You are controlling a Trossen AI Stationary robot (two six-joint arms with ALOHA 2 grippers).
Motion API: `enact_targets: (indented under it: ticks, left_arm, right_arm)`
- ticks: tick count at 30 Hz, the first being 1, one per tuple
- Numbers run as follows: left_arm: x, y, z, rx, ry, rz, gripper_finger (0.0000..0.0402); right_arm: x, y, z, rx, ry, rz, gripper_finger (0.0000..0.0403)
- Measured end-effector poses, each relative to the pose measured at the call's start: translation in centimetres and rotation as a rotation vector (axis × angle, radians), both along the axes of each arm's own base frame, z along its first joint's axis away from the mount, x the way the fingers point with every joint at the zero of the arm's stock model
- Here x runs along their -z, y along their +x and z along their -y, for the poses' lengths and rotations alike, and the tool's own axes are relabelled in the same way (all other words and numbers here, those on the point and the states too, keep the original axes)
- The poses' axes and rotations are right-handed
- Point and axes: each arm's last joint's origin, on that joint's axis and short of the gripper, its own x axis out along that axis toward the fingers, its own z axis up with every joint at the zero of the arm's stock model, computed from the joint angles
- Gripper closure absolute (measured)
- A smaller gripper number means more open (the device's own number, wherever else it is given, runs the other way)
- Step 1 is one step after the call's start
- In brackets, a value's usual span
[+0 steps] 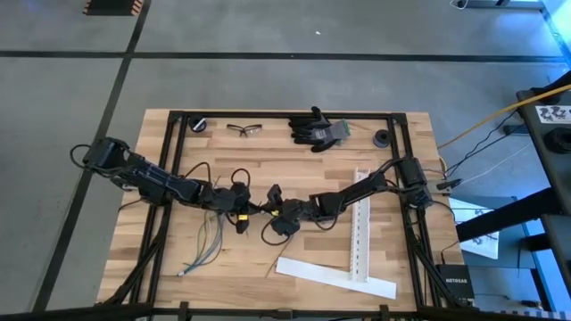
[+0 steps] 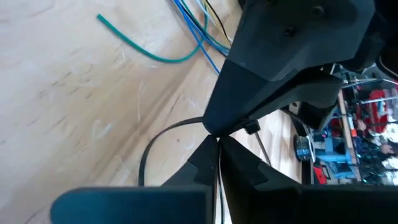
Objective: Ziptie cables
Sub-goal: Wrap the cable wires with the black zip tie
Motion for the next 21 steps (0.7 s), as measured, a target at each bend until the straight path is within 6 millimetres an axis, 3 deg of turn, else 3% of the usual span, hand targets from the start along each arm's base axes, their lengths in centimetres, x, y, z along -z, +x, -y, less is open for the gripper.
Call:
enact_targets:
  ticks: [10,21]
  left_arm:
    - [0.7,0.2,-0.1,0.029,0.015,-0.023,0.0402]
    - [0.8,0.2,-0.6,0.037,0.026,-0.036,0.0401]
  right_arm:
    - [1.0,0.6,0.1,0.059,0.098,0.073,0.0403]
    - [2.1,0.6,0.0,0.081,0.068,0.054,0.0403]
